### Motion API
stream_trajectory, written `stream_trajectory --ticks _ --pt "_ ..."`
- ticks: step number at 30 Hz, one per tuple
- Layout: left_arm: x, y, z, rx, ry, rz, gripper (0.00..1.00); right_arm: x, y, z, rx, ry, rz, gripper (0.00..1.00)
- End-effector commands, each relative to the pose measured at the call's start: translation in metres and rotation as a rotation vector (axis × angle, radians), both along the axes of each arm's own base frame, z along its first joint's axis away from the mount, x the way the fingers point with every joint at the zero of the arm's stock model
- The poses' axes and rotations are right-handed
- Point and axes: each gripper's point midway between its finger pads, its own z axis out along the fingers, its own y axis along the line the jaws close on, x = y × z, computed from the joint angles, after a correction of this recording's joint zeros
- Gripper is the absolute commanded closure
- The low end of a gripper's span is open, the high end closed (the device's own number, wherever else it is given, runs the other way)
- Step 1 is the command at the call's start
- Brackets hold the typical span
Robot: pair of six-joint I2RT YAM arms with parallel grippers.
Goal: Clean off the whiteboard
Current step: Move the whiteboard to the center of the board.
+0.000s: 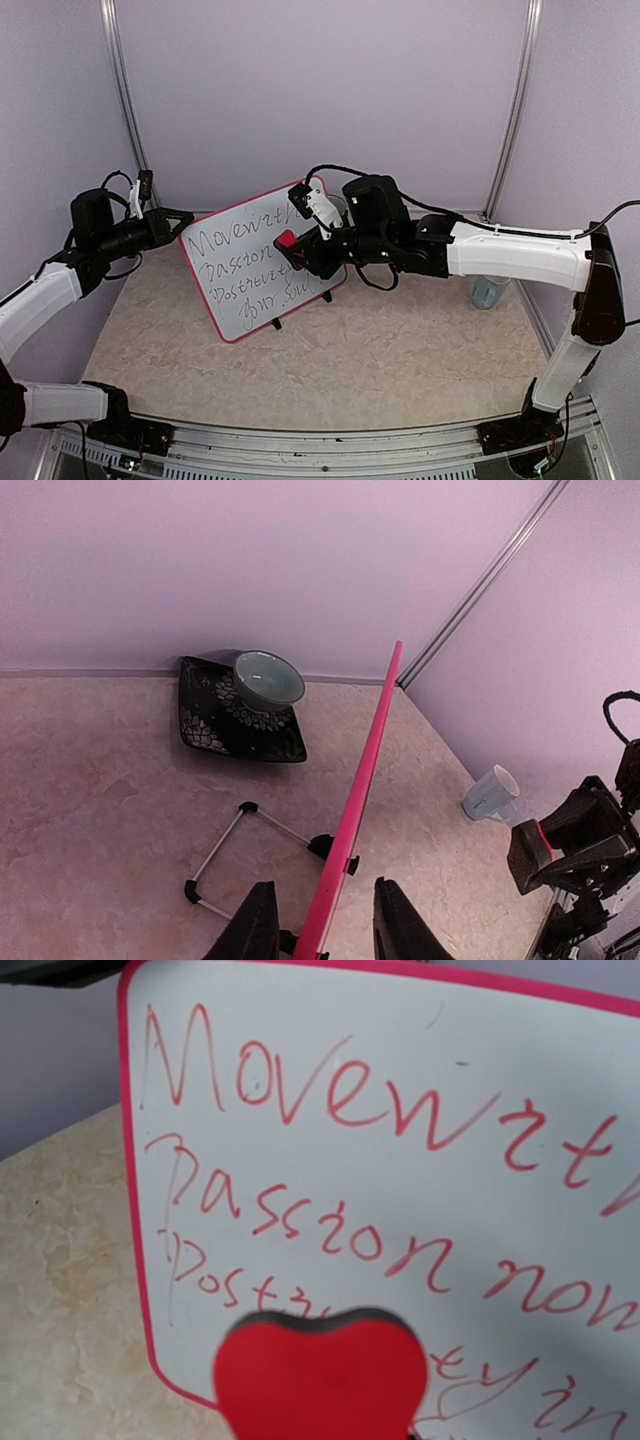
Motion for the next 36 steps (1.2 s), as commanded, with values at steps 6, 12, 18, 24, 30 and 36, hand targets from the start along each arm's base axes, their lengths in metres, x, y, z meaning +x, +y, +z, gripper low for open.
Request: stream_trajectory --ticks 6,12,18,24,30,36 --pt "-0.001 0.002 -0.005 0.014 0.013 0.046 0.72 0.003 0.009 0.006 0.012 -0.01 0.028 0.67" --pt "0.0 -0.002 -0.013 0.038 0.034 0.054 0.79 0.004 0.01 0.007 0.01 -0.011 0.028 0.67" --pt "0.001 -0.004 -0.014 0.036 0.043 0.064 0.95 0.004 0.009 0.004 0.003 -0.009 0.027 0.67" --pt "-0.009 -0.018 -0.007 0.024 0.039 0.067 0.98 0.003 0.006 0.002 -0.007 -0.009 0.021 0.67" --pt "-0.032 -0.043 -0.005 0.008 0.022 0.055 0.97 0.002 0.003 0.0 -0.013 -0.019 0.026 0.67" --pt "-0.044 -0.051 -0.008 -0.006 0.024 0.068 0.88 0.0 0.008 0.002 -0.011 -0.022 0.049 0.67"
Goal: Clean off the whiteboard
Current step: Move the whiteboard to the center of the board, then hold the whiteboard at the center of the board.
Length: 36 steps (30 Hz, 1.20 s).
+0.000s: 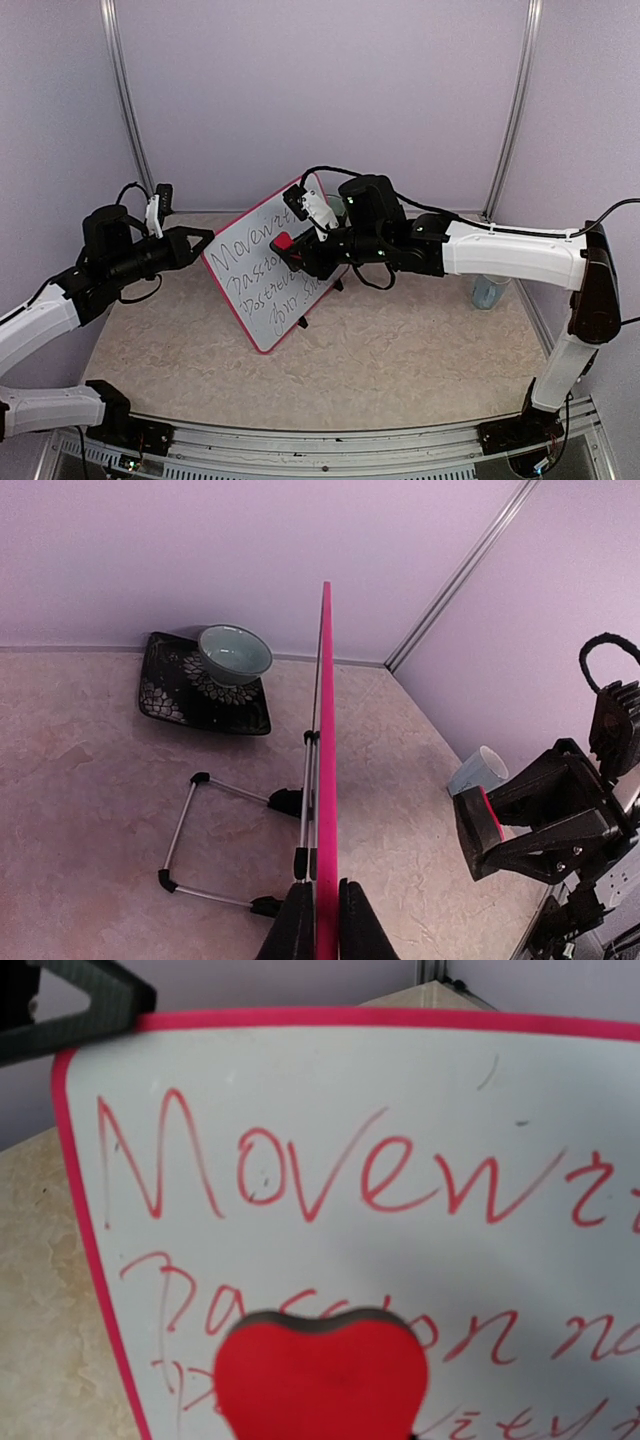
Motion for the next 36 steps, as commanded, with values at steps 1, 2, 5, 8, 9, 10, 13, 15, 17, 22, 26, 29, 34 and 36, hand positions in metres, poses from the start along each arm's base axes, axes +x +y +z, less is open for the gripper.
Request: stream_trajectory --ticks 1,2,5,8,9,10,13,15,17,22,26,29,34,36 --pt "-0.002 0.002 -0.002 -0.014 0.01 0.057 0.85 0.002 0.003 0.004 -0.001 -0.014 0.014 0.67" --pt "-0.002 0.001 -0.003 -0.003 0.01 0.055 0.82 0.003 0.005 0.005 -0.005 -0.021 0.009 0.67" --pt "0.002 0.002 -0.001 0.029 0.004 0.068 0.7 0.003 0.014 0.007 -0.013 -0.049 0.007 0.67" --pt "0.008 0.003 0.005 0.054 -0.018 0.077 0.67 0.0 0.027 0.009 -0.01 -0.062 0.024 0.68" --pt "0.009 0.004 0.007 0.057 -0.024 0.076 0.67 0.0 0.031 0.01 -0.007 -0.066 0.025 0.68" --pt "0.011 0.004 0.008 0.057 -0.026 0.074 0.67 0.001 0.034 0.013 -0.001 -0.072 0.022 0.68" --pt "0.015 0.007 0.012 0.047 -0.033 0.059 0.67 0.002 0.045 0.017 0.011 -0.081 0.018 0.69" --pt "0.016 0.007 0.012 0.038 -0.035 0.036 0.68 0.002 0.052 0.017 0.007 -0.09 0.014 0.69" --pt "0.016 0.007 0.013 0.03 -0.039 0.013 0.68 -0.001 0.06 0.017 0.002 -0.106 0.01 0.69" --pt "0.013 0.004 0.012 0.035 -0.049 -0.03 0.68 -0.008 0.078 0.017 -0.004 -0.132 -0.014 0.68" --pt "0.009 0.0 0.012 0.035 -0.045 -0.062 0.68 -0.008 0.089 0.013 -0.002 -0.126 -0.044 0.69" --pt "0.009 -0.001 0.009 0.041 -0.038 -0.073 0.68 -0.006 0.095 0.015 0.012 -0.115 -0.062 0.69" --pt "0.009 -0.002 0.007 0.048 -0.039 -0.079 0.72 -0.005 0.106 0.009 0.009 -0.107 -0.068 0.69" --pt "0.008 -0.003 0.006 0.044 -0.044 -0.083 0.75 -0.006 0.11 0.007 0.006 -0.103 -0.069 0.69"
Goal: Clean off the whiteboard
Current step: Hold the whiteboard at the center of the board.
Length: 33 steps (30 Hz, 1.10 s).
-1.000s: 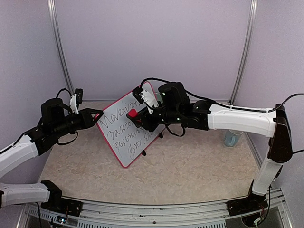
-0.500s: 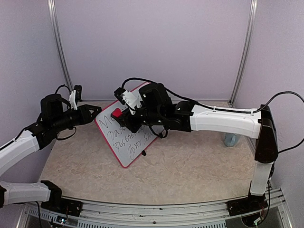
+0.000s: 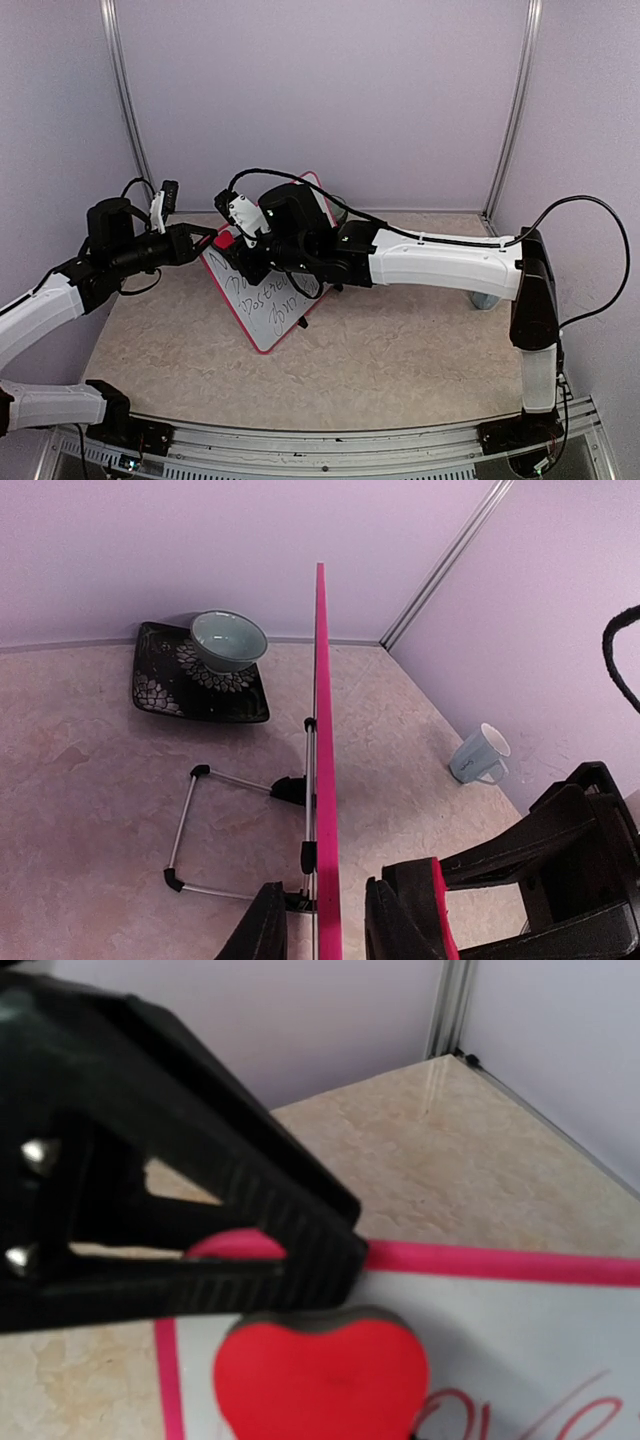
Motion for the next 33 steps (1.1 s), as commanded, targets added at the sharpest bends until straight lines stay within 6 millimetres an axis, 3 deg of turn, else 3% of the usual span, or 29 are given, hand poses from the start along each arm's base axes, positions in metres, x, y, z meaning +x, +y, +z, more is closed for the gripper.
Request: stream_trajectory --ticks 1,20,33 --pt "0.0 -0.002 0.012 -0.01 -0.051 -0.022 0.76 0.0 0.011 -0.005 -0.001 0.013 -0.021 0.69" --pt "-0.002 0.0 0.0 -0.039 -0.032 -0.041 0.97 -0.009 0.022 -0.021 0.0 0.028 -0.029 0.69" --pt "-0.003 -0.002 -0.001 -0.053 -0.028 -0.047 1.0 -0.003 0.026 -0.018 -0.016 -0.058 -0.144 0.69"
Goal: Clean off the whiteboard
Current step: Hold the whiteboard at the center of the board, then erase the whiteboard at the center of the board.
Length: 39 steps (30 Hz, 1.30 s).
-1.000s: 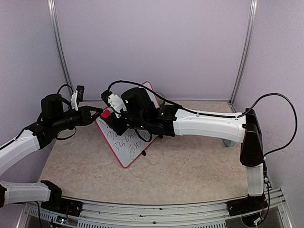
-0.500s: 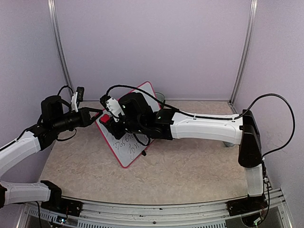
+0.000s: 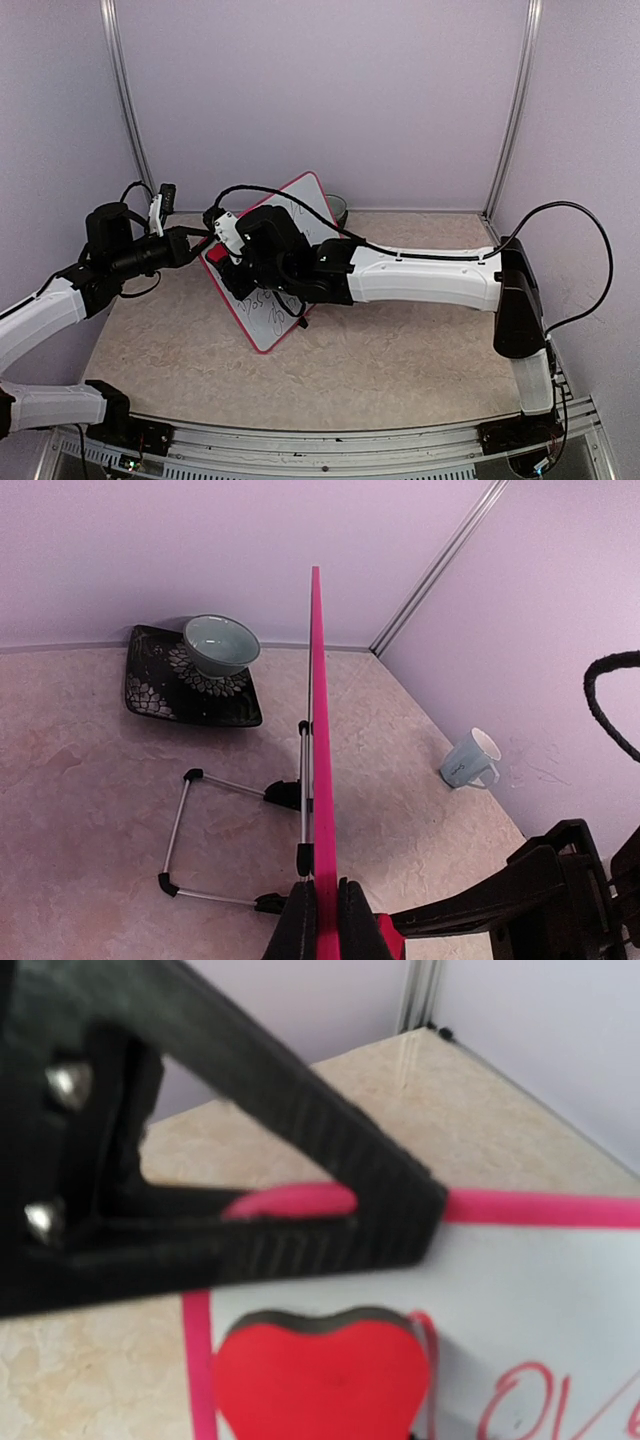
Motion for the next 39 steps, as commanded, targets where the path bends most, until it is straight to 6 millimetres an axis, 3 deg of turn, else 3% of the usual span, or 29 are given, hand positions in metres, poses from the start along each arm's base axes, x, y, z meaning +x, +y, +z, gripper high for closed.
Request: stream_trajectory --ticks 1,8,17,29,33,39 --pt "-0.004 -0.004 0.003 -0.017 -0.014 -0.03 1.0 0.005 0.006 0.009 0.014 -0.059 -0.071 0.69" --pt "-0.003 -0.005 0.003 -0.013 -0.015 -0.028 1.0 0.012 0.005 0.005 -0.013 -0.087 -0.12 0.69" --pt "-0.001 -0.002 0.002 -0.001 -0.014 -0.006 1.0 0.004 -0.004 -0.043 -0.102 -0.027 -0.117 0.7" --pt "0.0 -0.001 0.001 0.001 -0.012 -0.002 1.0 -0.012 -0.017 -0.077 -0.155 0.02 -0.098 0.7" --pt "0.001 -0.002 0.0 0.003 -0.01 -0.002 1.0 -0.012 -0.015 -0.066 -0.135 0.014 -0.093 0.7" --pt "0.0 -0.002 0.001 0.002 -0.012 -0.006 1.0 -0.005 -0.007 -0.024 -0.081 -0.055 -0.103 0.71"
